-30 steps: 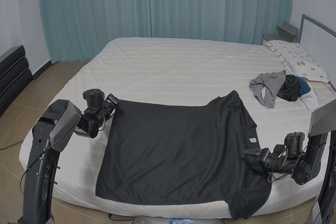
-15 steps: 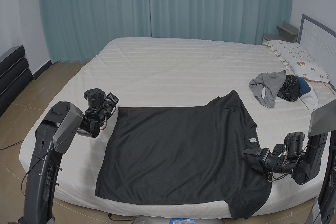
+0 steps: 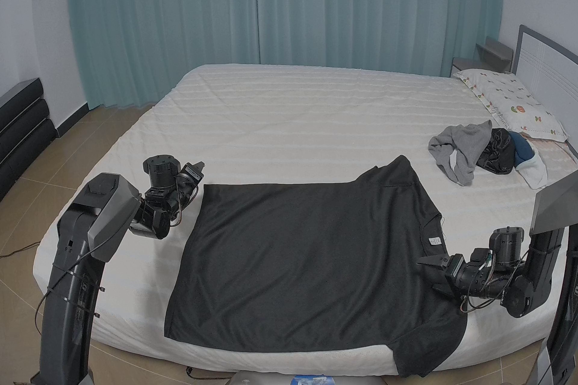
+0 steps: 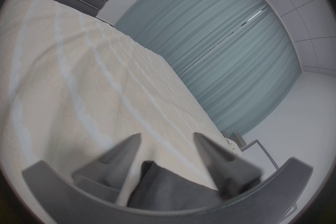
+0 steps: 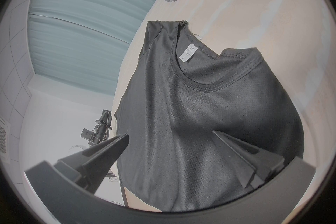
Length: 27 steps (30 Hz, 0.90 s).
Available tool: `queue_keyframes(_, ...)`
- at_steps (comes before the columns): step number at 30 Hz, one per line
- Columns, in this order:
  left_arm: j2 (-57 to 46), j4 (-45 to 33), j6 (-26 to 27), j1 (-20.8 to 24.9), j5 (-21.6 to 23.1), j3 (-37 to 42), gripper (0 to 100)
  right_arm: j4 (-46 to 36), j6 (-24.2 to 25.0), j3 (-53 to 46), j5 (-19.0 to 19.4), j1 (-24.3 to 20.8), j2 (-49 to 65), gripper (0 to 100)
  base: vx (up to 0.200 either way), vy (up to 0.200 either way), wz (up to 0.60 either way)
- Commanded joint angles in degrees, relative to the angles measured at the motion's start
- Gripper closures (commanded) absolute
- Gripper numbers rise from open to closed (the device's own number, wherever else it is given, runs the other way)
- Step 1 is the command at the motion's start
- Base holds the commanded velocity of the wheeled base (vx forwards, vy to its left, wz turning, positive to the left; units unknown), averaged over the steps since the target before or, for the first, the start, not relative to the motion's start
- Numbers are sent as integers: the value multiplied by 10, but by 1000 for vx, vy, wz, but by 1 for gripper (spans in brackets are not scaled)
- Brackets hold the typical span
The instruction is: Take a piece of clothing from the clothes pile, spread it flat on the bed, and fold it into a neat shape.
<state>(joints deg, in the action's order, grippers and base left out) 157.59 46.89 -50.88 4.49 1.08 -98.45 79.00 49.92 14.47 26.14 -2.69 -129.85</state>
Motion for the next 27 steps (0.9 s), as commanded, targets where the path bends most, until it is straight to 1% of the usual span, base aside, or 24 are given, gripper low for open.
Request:
queue_keyframes(1,-59,22,-1,-4,0,77,0,0,0,-2,1,-3,8,0,0,0,0)
queue_keyframes(2,-59,22,-1,-4,0,77,0,0,0,-2,1,-3,8,0,0,0,0)
queue_keyframes(4,-103,63,-3,-15,3,150,0,0,0,-4,-3,-3,18,0,0,0,0)
queue_keyframes(6,-103,63,-3,-15,3,150,0,0,0,-4,-3,-3,18,0,0,0,0)
queue_keyframes(8,-166,77,-17,-11,-8,240,0,12,-4,-16,-18,3,38,0,0,0,0)
queue_keyframes(12,-259,78,-59,4,-8,345,0,20,-11,-24,-26,11,59,0,0,0,0)
queue_keyframes(13,-272,78,-62,7,-7,363,0,20,-12,-24,-26,13,64,0,0,0,0)
queue_keyframes(15,-321,80,-64,11,-4,444,0,18,-21,-27,-26,24,80,0,0,0,0)
queue_keyframes(16,-332,80,-66,11,-2,462,0,16,-25,-28,-27,27,86,0,0,0,0)
queue_keyframes(17,-355,80,-67,11,0,497,0,12,-34,-30,-26,34,95,0,-200,0,0)
queue_keyframes(19,-380,80,-67,15,1,541,0,10,-51,-37,-27,39,100,0,-200,0,0)
queue_keyframes(21,-394,80,-67,21,1,570,0,11,-64,-44,-28,40,101,0,-200,0,0)
queue_keyframes(23,-406,80,-66,25,1,601,0,12,-73,-46,-36,42,101,0,-200,0,0)
queue_keyframes(24,-417,80,-67,27,1,629,0,12,-80,-45,-55,43,100,0,-200,0,0)
queue_keyframes(27,-437,81,-69,32,1,677,0,11,-101,-42,-87,44,95,0,-200,0,0)
